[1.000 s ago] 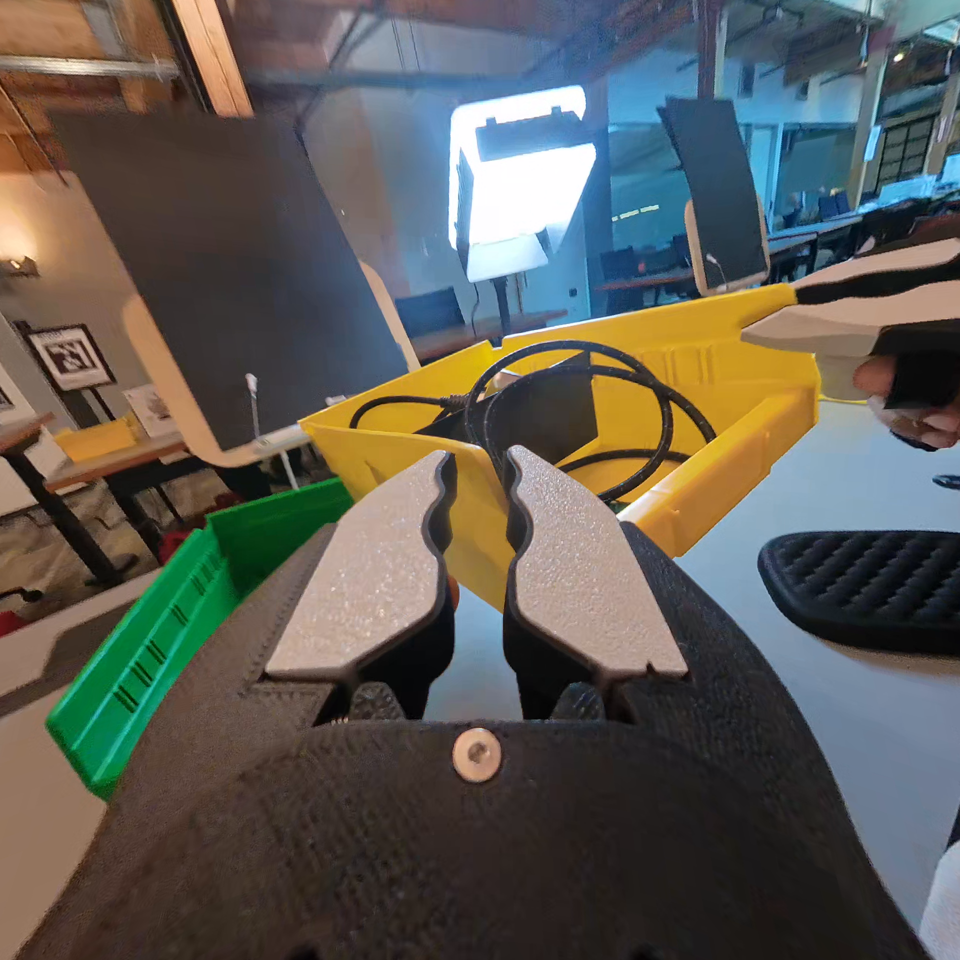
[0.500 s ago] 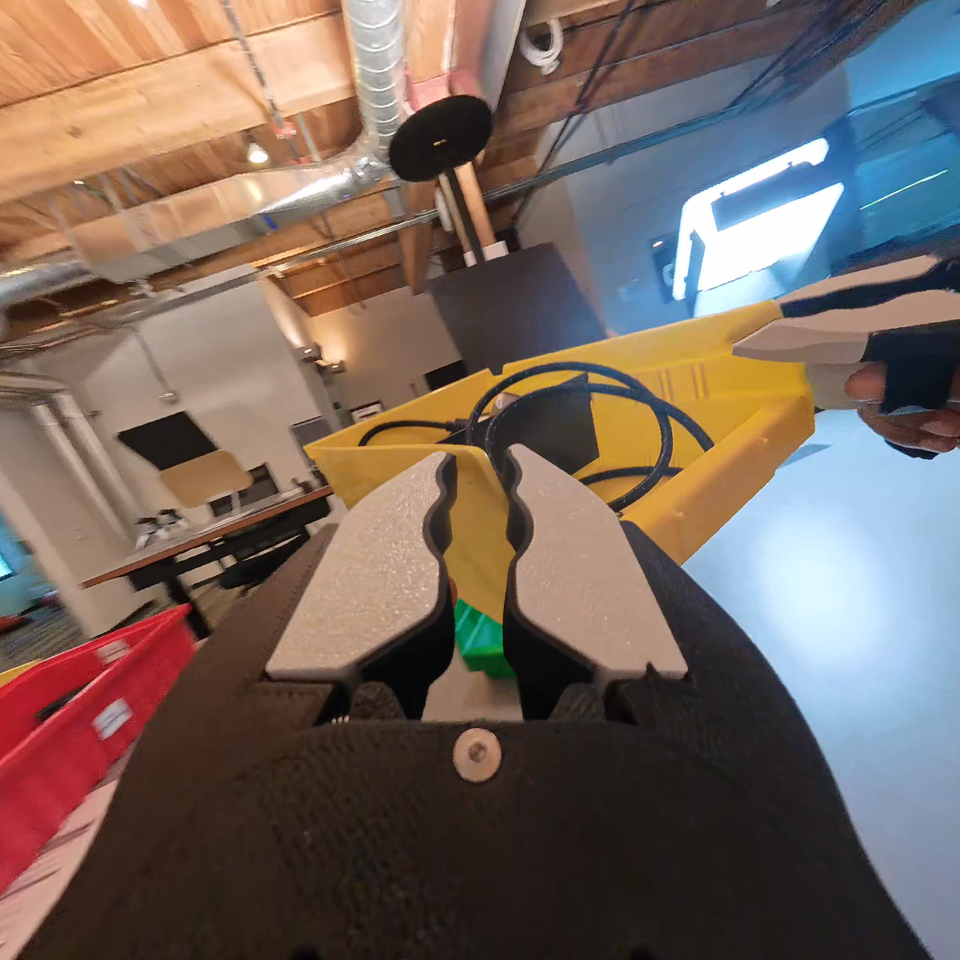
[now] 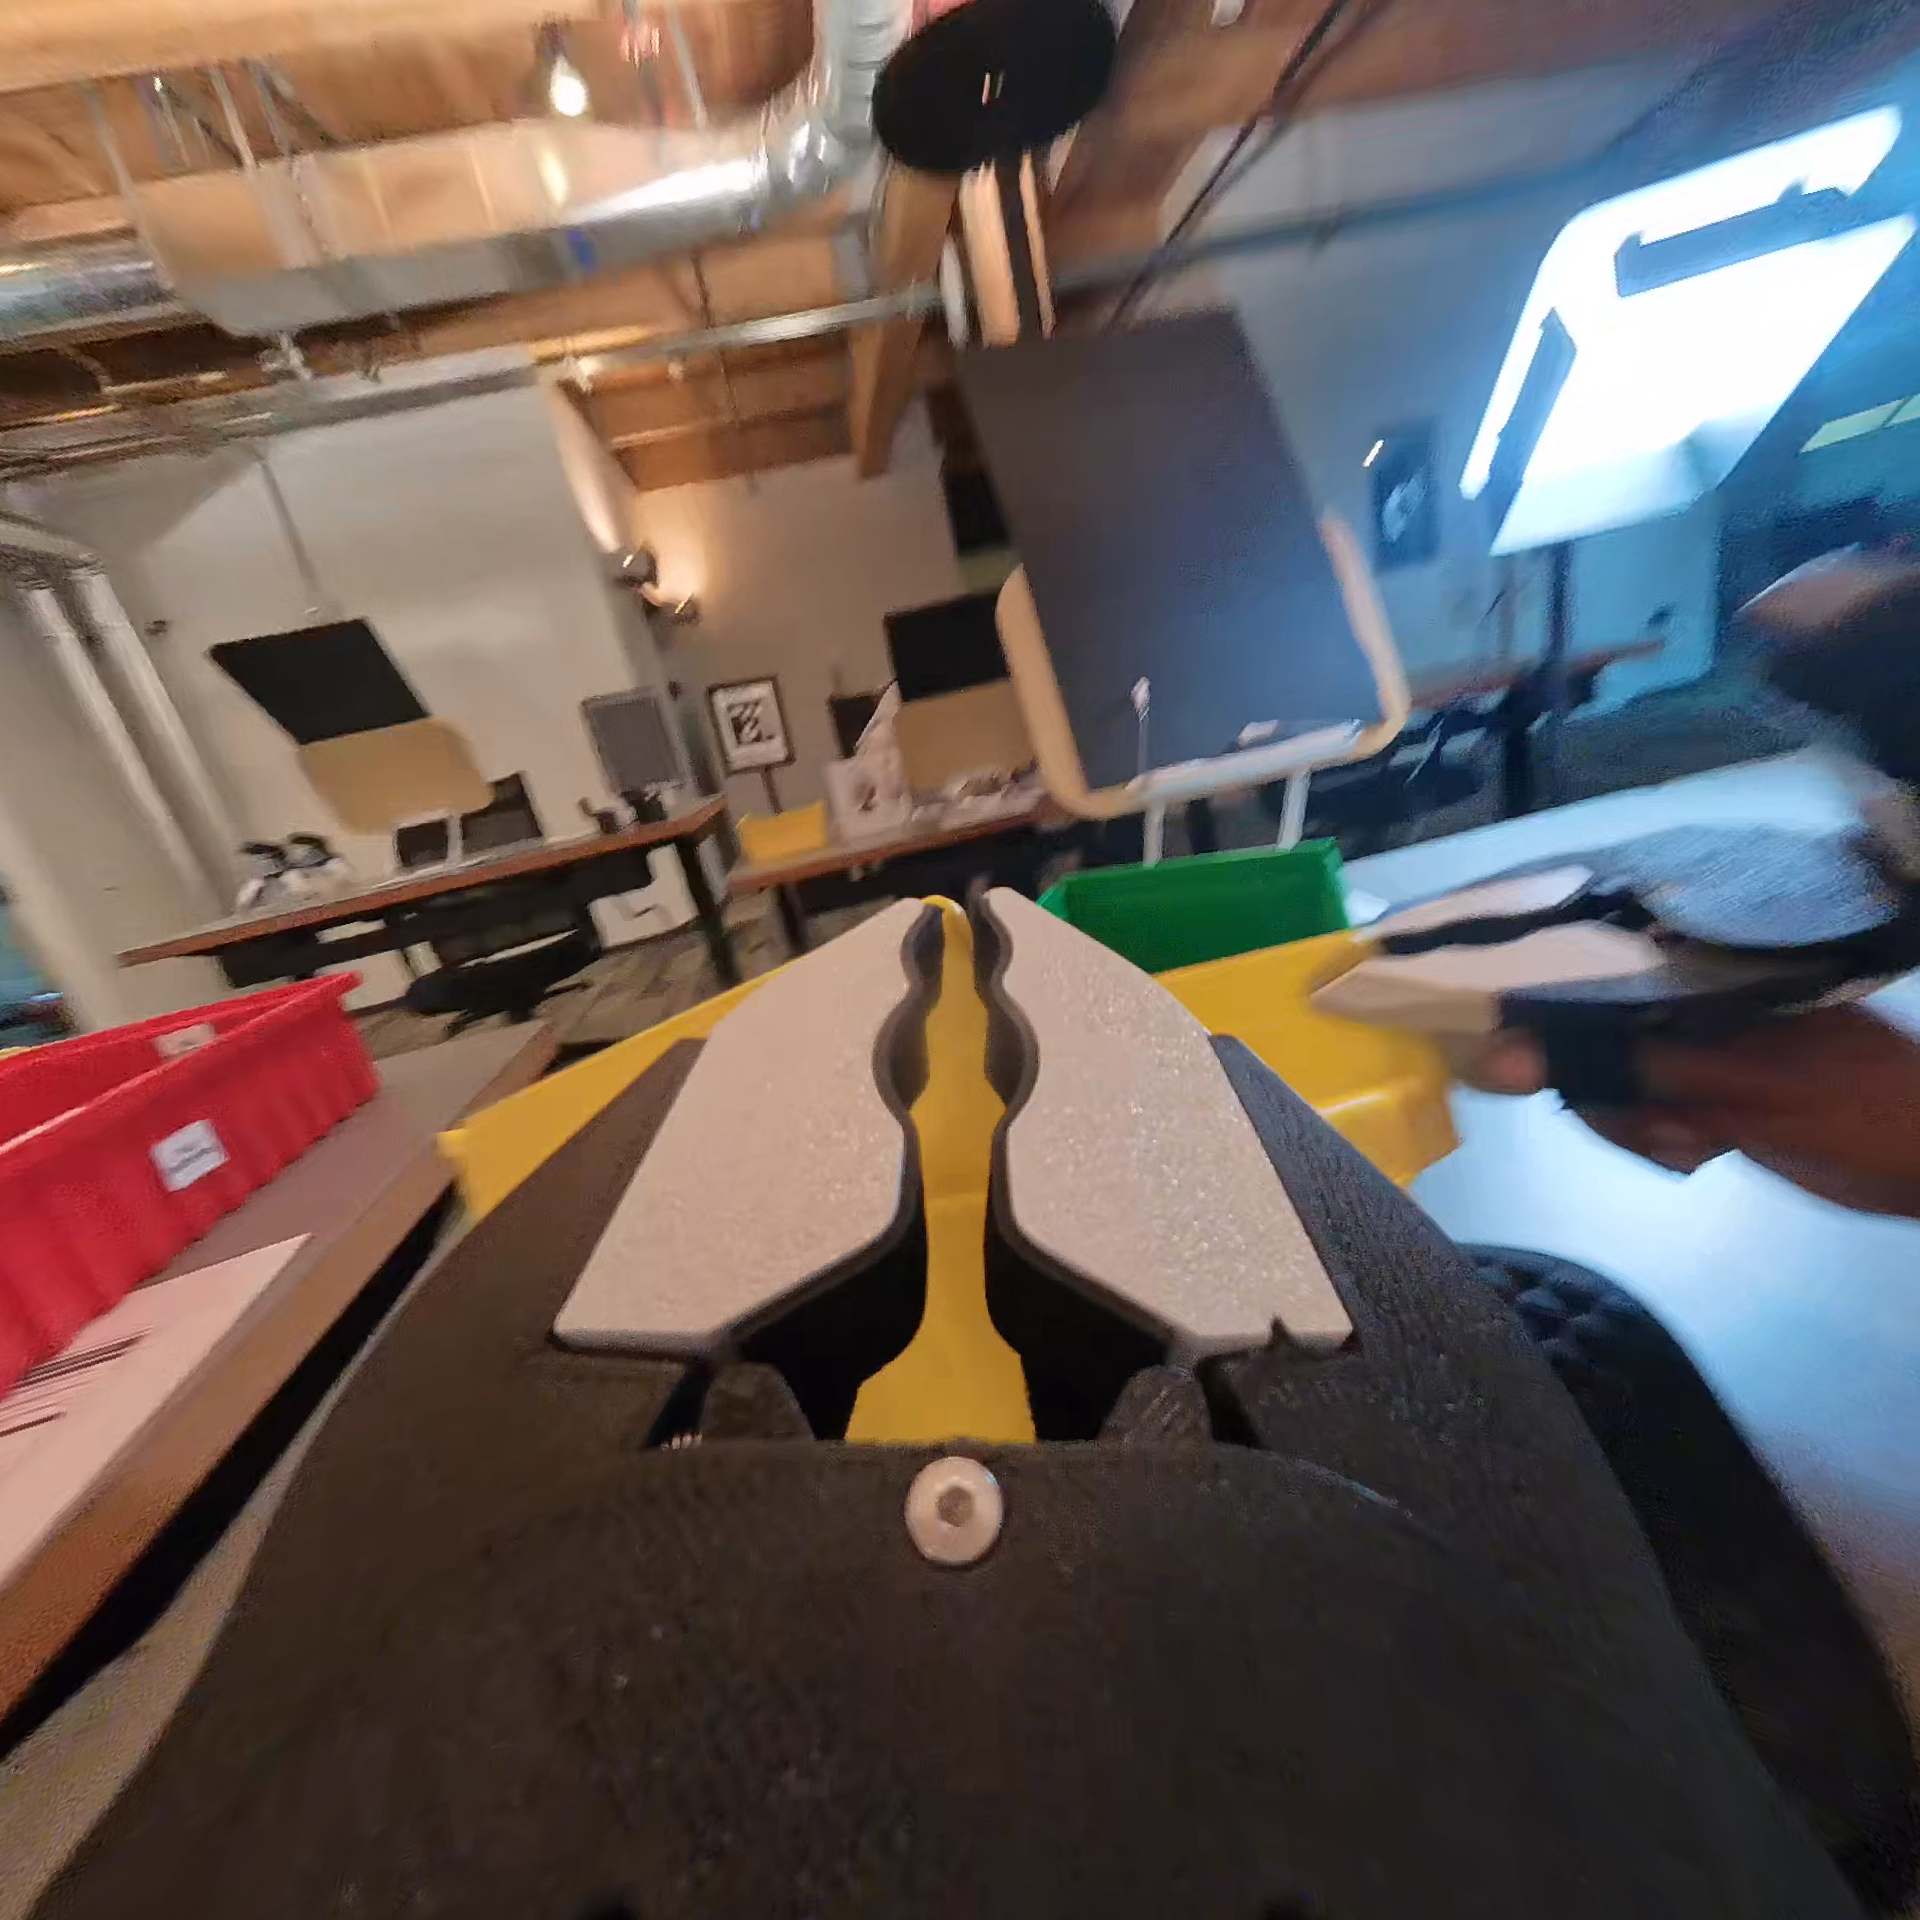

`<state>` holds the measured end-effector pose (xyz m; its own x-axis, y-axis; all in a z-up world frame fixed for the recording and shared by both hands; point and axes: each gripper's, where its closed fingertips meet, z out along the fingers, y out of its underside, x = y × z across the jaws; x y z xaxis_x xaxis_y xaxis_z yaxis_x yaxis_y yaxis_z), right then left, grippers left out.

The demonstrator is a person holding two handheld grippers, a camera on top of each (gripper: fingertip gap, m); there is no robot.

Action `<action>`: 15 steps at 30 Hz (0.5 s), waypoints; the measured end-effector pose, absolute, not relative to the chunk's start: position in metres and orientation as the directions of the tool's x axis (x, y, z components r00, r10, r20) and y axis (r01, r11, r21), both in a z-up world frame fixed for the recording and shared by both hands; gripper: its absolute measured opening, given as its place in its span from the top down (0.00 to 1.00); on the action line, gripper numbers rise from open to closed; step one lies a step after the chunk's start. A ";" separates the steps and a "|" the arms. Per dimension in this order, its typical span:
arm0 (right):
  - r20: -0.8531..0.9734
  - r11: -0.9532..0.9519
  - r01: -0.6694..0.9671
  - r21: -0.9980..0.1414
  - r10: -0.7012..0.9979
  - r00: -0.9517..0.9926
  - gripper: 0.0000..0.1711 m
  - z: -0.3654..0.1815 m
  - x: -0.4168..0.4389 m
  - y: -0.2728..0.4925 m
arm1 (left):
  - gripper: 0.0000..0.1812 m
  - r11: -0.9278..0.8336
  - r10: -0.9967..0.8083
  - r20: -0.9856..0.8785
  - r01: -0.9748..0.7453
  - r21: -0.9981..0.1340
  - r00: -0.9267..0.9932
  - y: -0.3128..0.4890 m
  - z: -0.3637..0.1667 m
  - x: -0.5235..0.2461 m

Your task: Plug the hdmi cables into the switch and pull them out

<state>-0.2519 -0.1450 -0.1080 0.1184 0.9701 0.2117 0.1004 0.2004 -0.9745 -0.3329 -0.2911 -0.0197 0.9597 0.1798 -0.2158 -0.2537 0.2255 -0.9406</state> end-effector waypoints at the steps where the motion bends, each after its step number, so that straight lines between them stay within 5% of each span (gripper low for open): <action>1: 0.229 0.215 0.106 -0.971 0.962 0.150 0.93 -0.107 -0.245 -0.138 | 0.97 0.192 0.196 -0.237 -0.275 -0.942 0.951 -0.282 -0.025 -0.336; 7: 0.283 0.241 0.209 -0.948 0.937 0.203 0.91 -0.120 -0.210 -0.126 | 0.97 0.188 0.148 -0.207 -0.233 -0.954 0.967 -0.251 -0.042 -0.328; 12: 0.438 0.382 0.286 -0.879 0.884 0.164 0.92 -0.132 -0.191 -0.140 | 0.97 -0.128 0.229 -0.255 -0.231 -0.964 0.939 -0.225 -0.102 -0.362; 15: 0.431 0.375 0.289 -0.881 0.887 0.164 0.93 -0.133 -0.177 -0.136 | 0.91 -0.114 0.151 -0.157 -0.140 -0.983 0.976 -0.210 -0.130 -0.356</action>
<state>-0.1766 -0.1355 -0.1327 0.1640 0.8871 0.4314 0.2887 0.3750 -0.8809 -0.3558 -0.2099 -0.1302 0.9761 0.1506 -0.1566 -0.1401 -0.1144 -0.9835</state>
